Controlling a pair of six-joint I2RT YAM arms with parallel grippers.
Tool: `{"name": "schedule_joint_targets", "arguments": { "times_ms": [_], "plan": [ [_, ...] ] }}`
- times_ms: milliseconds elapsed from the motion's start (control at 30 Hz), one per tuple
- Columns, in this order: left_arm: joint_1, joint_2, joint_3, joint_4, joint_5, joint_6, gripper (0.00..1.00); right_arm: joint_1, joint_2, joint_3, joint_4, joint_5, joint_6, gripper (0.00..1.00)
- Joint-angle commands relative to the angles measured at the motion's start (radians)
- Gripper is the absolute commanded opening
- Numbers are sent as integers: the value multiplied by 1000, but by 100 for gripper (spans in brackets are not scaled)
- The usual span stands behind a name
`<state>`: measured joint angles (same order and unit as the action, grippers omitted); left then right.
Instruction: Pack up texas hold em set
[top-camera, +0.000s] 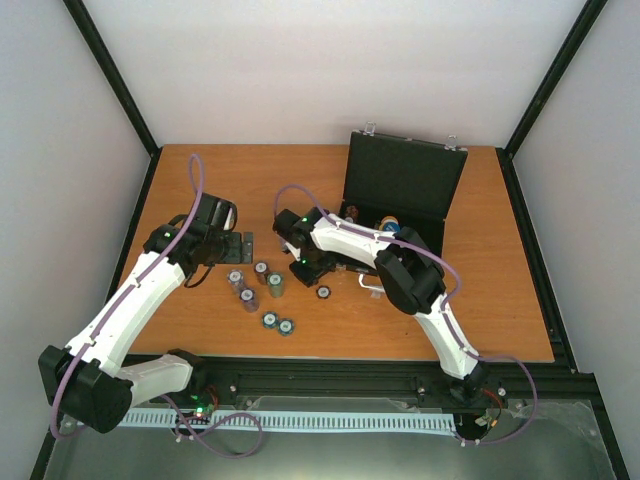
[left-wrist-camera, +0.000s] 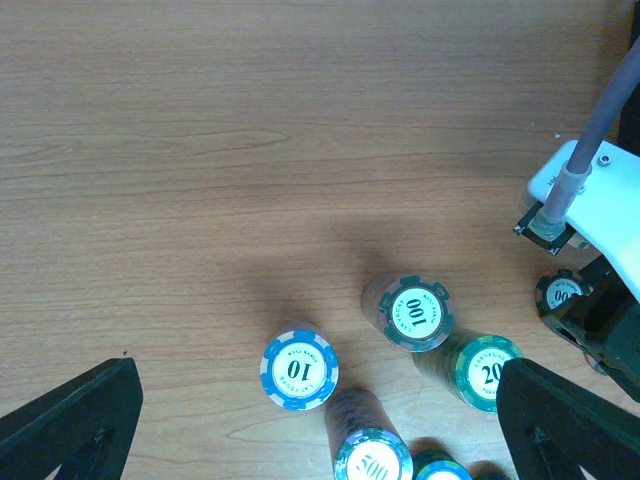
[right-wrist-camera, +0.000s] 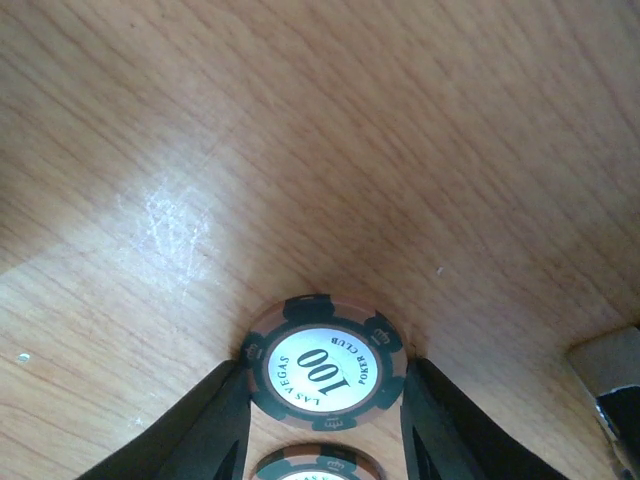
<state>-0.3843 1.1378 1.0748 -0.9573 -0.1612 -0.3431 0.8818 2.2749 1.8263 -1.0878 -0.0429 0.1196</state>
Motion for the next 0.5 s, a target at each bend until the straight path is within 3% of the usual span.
{"name": "schedule_joint_targets", "arguments": {
  "times_ms": [0,467],
  "plan": [
    [-2,-8,4,21,-7,7,100,11,41,3,0,-22,0,42],
    [-1,-4,5,23,-5,16,100,11,-28,11,-27,35,9,40]
  ]
}}
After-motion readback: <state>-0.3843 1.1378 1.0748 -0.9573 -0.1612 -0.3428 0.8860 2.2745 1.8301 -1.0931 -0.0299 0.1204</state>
